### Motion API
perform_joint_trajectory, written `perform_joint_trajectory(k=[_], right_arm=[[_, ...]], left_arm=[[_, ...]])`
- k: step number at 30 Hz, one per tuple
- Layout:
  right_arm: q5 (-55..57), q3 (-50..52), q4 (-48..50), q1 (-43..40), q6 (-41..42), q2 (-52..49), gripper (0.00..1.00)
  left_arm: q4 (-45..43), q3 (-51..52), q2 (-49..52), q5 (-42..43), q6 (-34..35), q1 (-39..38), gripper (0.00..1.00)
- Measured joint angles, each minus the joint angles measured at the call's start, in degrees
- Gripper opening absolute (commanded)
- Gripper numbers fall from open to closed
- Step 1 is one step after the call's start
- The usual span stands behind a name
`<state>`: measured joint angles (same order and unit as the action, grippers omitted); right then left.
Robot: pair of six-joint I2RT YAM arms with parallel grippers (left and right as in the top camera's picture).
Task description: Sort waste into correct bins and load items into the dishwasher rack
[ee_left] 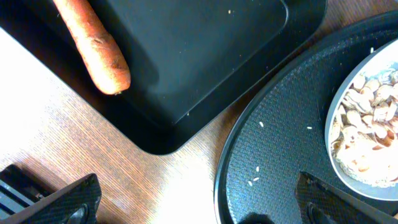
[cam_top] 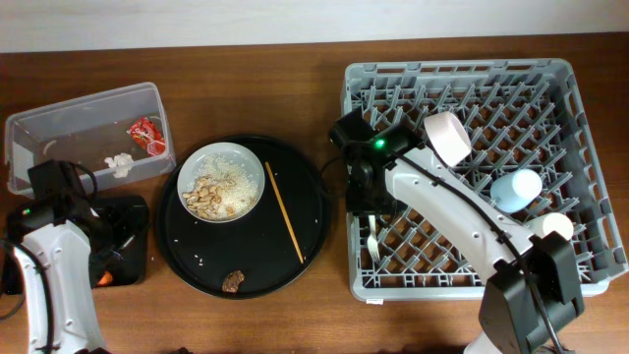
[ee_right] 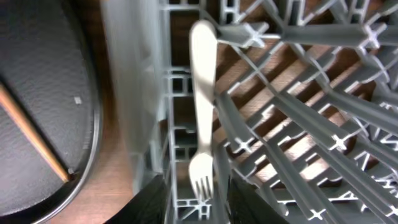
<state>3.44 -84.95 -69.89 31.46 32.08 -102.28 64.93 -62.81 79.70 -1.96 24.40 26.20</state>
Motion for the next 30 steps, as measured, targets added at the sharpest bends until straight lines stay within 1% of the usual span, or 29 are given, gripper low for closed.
perform_joint_trajectory(k=[1,4,10,12,16,20,25,26,29,30], right_arm=[[-0.9,-1.4,0.0,0.0,-1.0,0.0,0.45],[-5.2,-6.0,4.2,0.3,-4.5,0.0,0.51],[-8.9,-6.9,11.5,5.6,-8.0,-0.9,0.58],[-9.4,-7.0,14.9,8.7,-8.5,-3.3,0.58],[-10.1,-7.0,18.1,11.5,-8.7,-10.5,0.59],[-10.3,-7.0,19.7,12.2,-8.7,-16.6,0.58],[-10.2,-7.0,20.9,12.2,-8.5,-20.4,0.57],[-10.2,-7.0,20.9,12.3,-8.3,-21.3,0.56],[-9.5,-7.4,20.9,13.2,-7.8,-22.6,0.38],[-8.6,-7.5,20.7,13.6,-8.1,-22.8,0.30]], left_arm=[[0.0,0.0,0.0,0.0,0.0,0.0,0.99],[0.0,0.0,0.0,0.0,0.0,0.0,0.99],[0.0,0.0,0.0,0.0,0.0,0.0,0.99],[-0.1,0.0,0.0,0.0,0.0,0.0,0.99],[-0.2,0.0,0.0,0.0,0.0,0.0,0.99],[-0.2,0.0,0.0,0.0,0.0,0.0,0.99],[-0.2,0.0,0.0,0.0,0.0,0.0,0.99],[-0.2,0.0,0.0,0.0,0.0,0.0,0.99],[-0.2,0.0,0.0,0.0,0.0,0.0,0.99],[-0.3,0.0,0.0,0.0,0.0,0.0,0.99]])
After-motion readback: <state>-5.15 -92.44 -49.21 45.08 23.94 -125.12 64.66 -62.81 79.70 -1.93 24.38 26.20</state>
